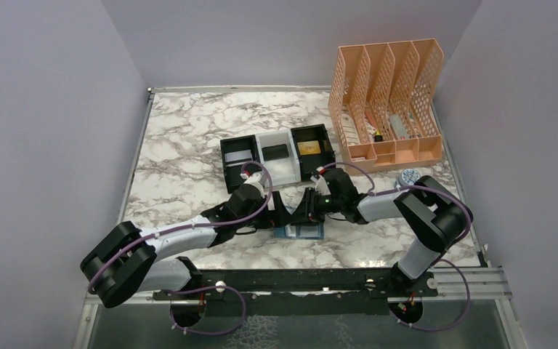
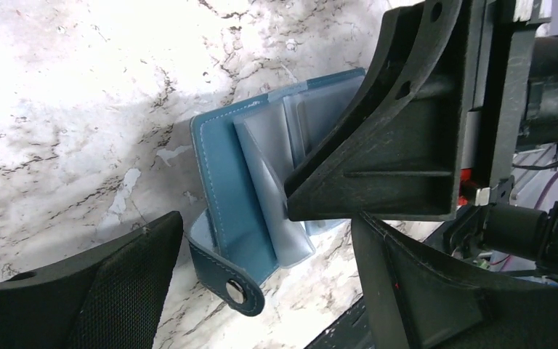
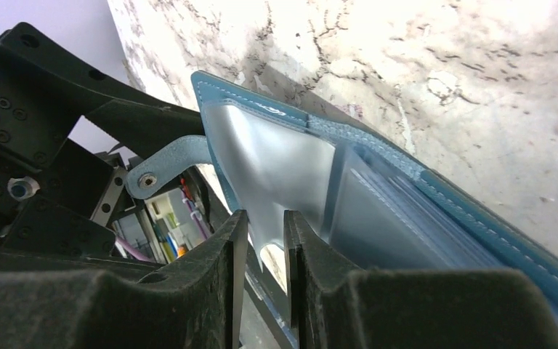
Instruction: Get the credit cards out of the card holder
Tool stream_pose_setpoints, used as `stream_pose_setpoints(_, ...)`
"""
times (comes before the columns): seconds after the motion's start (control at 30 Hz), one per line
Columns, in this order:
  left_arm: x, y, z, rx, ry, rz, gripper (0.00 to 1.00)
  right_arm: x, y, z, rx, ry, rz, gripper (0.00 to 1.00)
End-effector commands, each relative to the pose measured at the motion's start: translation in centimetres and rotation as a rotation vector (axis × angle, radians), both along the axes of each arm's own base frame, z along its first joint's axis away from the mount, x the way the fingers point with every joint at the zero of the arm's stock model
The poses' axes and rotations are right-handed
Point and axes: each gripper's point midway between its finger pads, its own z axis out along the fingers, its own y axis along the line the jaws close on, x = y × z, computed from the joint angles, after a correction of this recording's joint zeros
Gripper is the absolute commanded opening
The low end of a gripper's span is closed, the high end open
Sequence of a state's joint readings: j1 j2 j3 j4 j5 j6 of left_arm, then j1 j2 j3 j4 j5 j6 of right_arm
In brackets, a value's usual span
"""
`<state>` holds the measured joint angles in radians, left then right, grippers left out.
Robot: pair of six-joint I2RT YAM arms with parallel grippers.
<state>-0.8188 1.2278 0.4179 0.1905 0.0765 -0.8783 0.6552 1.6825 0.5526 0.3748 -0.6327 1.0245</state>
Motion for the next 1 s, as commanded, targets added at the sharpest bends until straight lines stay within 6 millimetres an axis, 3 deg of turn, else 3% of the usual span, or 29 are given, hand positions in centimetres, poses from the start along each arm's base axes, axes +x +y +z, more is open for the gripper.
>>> stream_pose_setpoints(0.0,0.6,-1.3,2.4,-0.083,-0.037,-0.004,0.88,0.8,0.0,0.3,-0.023,-0.049,-0.017,0.25)
stream_pose_setpoints(0.3,2.2,-1.0,1.0,-0.052,0.023,0.127,0.88,0.3,0.1,1.0,0.011,-0.085,0.020,0.29)
stream_pose_setpoints(0.63,3.0,0.2,-0.3,-0.041,0.088,0.273,0.76,-0.5,-0.2,0.6,0.020,-0.083,0.040,0.29)
stream_pose_setpoints(0.77,2.9,0.0,-1.0,-0.011,0.110,0.257,0.74,-0.6,-0.1,1.0,0.035,-0.100,0.053,0.30)
stream_pose_setpoints(0.97,2.5,-0.7,-1.8,0.041,0.142,0.192,0.60,-0.6,0.1,1.9,0.062,-0.134,0.075,0.32)
